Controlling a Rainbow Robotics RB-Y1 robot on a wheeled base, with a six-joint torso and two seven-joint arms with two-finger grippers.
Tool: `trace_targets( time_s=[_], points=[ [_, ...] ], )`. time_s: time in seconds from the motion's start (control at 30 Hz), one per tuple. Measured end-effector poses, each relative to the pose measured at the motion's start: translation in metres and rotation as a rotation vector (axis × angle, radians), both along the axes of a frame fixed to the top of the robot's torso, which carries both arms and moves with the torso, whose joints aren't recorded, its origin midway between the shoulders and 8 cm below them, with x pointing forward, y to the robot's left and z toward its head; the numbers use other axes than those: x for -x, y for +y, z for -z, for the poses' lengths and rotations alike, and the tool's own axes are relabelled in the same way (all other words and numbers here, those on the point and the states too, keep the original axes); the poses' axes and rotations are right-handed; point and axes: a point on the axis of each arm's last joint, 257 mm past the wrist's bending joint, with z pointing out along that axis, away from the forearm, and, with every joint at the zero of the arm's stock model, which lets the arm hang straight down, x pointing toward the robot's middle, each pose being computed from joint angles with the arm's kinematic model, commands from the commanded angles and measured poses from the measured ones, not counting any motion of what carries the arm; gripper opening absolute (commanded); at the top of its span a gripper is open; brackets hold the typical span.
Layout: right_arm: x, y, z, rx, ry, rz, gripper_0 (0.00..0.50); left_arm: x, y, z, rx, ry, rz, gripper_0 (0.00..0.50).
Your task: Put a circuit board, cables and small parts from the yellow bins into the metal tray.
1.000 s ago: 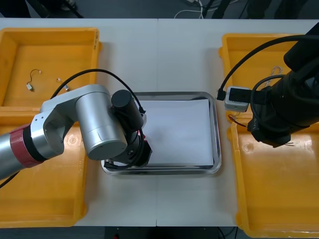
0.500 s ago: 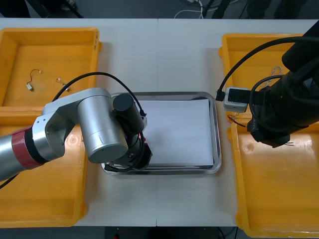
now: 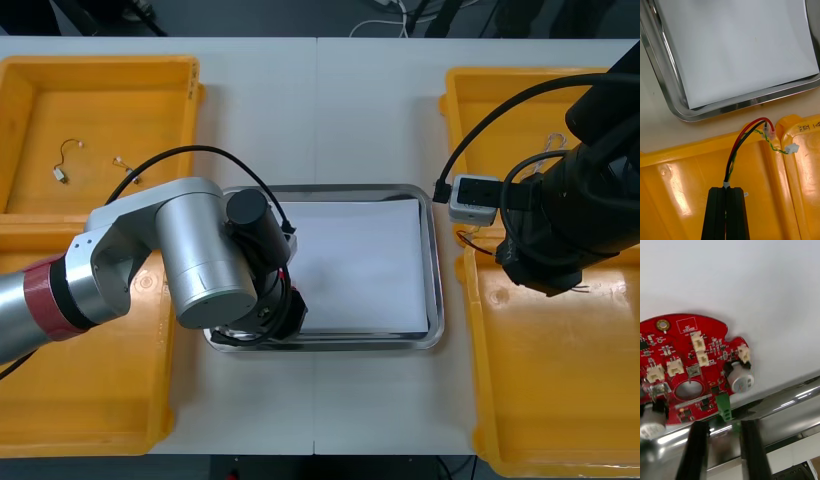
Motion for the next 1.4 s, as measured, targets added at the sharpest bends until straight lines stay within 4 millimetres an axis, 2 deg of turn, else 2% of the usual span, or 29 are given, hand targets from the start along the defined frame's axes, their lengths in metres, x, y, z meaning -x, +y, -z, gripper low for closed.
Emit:
trace_targets(
  time_s=[0.07, 0.13, 0.2, 0.7, 0.8, 1.03, 1.4],
  points=[
    [0.0, 0.0, 0.0, 0.0, 0.0, 0.0, 0.0, -0.002, -0.002, -0.001, 0.009, -0.008, 0.001, 0.403],
    [0.0, 0.0, 0.0, 0.0, -0.001, 0.001, 0.0, -0.004, -0.004, -0.002, 0.015, -0.015, 0.003, 0.469],
    [0.0, 0.0, 0.0, 0.001, -0.001, 0.001, 0.0, -0.004, -0.005, -0.002, 0.018, -0.018, 0.003, 0.5],
    [0.0, 0.0, 0.0, 0.0, -0.001, 0.0, 0.0, -0.004, -0.004, -0.006, 0.03, -0.006, -0.012, 0.5],
    [0.001, 0.0, 0.0, -0.001, 0.002, -0.002, 0.0, -0.006, 0.006, -0.019, 0.014, 0.012, -0.042, 0.5],
    [0.004, 0.006, 0.004, 0.017, 0.012, -0.027, 0.0, -0.014, 0.023, -0.068, 0.024, 0.014, -0.106, 0.5],
    [0.003, 0.044, 0.018, 0.073, -0.016, -0.138, 0.0, -0.027, 0.069, -0.122, 0.017, 0.026, -0.23, 0.5]
  ],
)
